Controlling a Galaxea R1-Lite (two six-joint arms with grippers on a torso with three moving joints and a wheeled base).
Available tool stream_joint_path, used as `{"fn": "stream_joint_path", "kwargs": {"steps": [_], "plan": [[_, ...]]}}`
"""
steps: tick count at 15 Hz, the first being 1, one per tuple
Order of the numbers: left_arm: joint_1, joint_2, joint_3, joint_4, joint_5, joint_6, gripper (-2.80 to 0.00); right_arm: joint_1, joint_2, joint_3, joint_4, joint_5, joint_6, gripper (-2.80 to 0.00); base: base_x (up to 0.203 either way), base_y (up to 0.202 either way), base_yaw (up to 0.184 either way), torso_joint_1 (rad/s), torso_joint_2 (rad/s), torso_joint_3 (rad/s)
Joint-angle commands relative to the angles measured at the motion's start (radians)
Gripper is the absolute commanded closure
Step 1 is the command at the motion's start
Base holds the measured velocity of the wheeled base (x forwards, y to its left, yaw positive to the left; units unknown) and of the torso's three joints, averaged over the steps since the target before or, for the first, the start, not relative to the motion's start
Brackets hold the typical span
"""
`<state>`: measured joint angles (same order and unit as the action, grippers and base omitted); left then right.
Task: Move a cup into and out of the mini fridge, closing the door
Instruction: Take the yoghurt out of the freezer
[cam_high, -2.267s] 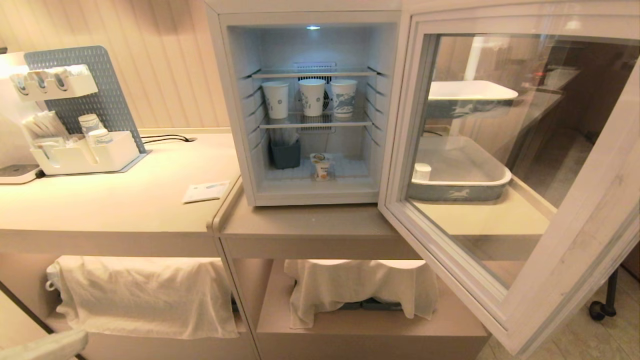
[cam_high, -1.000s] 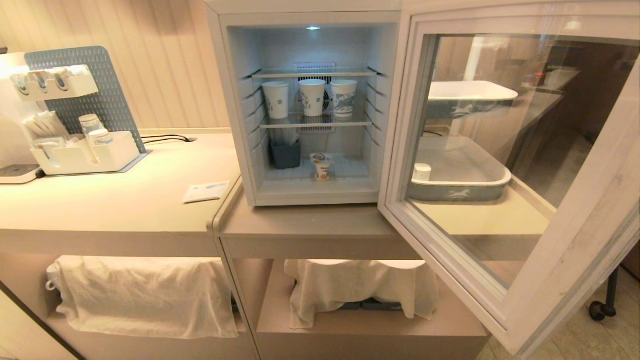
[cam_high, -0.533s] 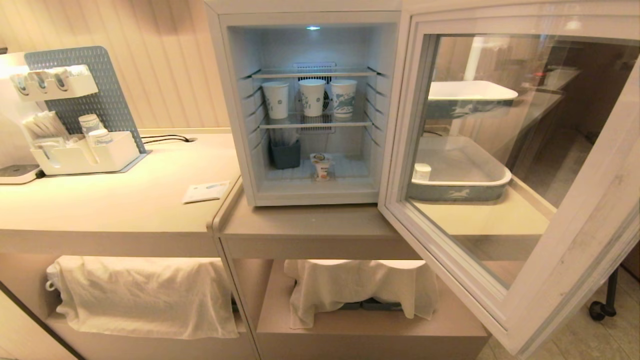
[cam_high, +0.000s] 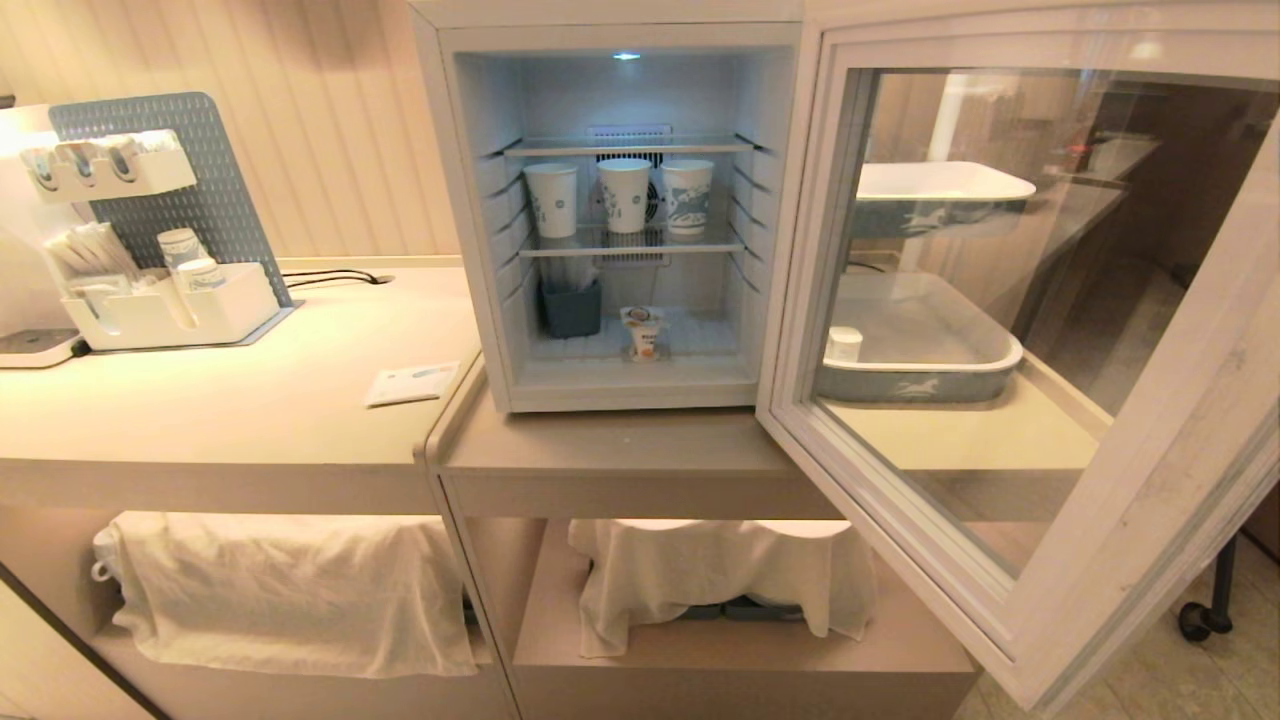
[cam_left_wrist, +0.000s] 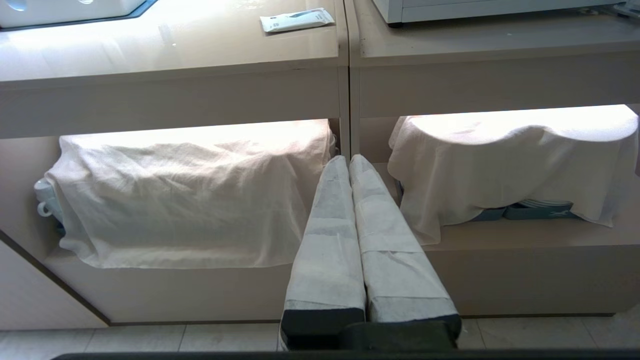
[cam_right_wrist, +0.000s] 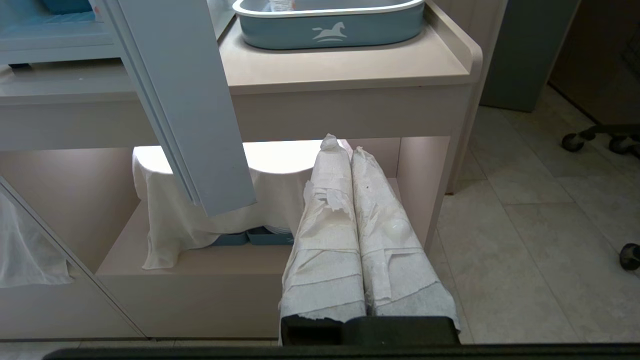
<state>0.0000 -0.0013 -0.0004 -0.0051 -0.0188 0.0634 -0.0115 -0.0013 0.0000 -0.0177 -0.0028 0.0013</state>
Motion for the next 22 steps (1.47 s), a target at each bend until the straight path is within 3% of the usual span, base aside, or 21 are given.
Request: {"fn": "stream_joint_path", "kwargs": {"steps": [1,10,22], "plan": [[0.0,0.003,0.0,-0.001,0.0,0.003,0.0,-0.001,0.001,0.009,-0.001,0.0,0.0,0.0,0.0,0.0,0.0,0.0,0.0,0.0],[0.0,0.003,0.0,0.008,0.014,-0.036,0.0,0.0,0.001,0.009,-0.001,0.0,0.0,0.0,0.0,0.0,0.0,0.0,0.0,0.0],[0.0,0.001,0.0,0.007,0.006,0.001,0.0,0.001,0.001,0.009,-0.001,0.0,-0.003,0.0,0.0,0.0,0.0,0.0,0.0,0.0]]}}
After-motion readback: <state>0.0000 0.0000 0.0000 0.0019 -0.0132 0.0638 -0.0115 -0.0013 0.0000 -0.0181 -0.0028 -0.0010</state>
